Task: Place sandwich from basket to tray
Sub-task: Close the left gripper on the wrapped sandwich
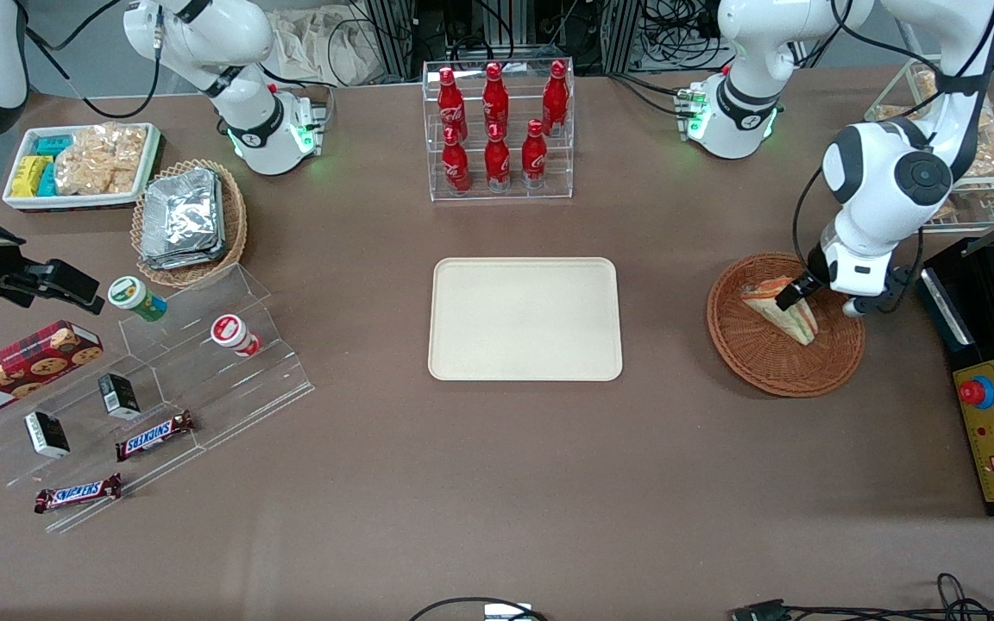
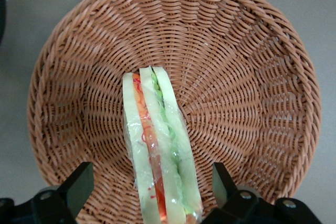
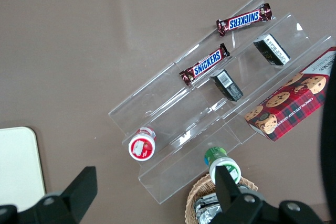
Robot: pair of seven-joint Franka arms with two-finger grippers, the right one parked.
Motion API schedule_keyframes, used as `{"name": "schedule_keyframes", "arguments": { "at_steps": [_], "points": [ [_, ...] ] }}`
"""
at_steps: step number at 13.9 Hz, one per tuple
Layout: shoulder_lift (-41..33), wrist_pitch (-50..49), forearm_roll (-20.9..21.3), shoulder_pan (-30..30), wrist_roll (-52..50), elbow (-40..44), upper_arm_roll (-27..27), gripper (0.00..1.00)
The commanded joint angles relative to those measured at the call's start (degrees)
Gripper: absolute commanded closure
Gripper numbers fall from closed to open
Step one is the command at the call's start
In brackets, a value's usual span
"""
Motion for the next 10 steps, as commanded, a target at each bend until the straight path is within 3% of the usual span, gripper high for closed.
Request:
{"name": "schedule_keyframes", "arguments": {
  "at_steps": [1, 7, 8, 9, 10],
  "points": [
    [1.7, 4.5, -0.3, -0.1, -2.2, -1.7, 0.0, 0.00],
    [4.7, 8.7, -0.2, -0.2, -3.1, -2.6, 0.0, 0.00],
    [5.0, 8.9, -0.2, -0.2, -3.1, -2.7, 0.0, 0.07],
    [5.4, 9.1, -0.2, -0.2, -3.1, -2.6, 0.0, 0.20],
    [5.8, 9.2, -0.2, -0.2, -3.1, -2.6, 0.0, 0.49]
  ]
}}
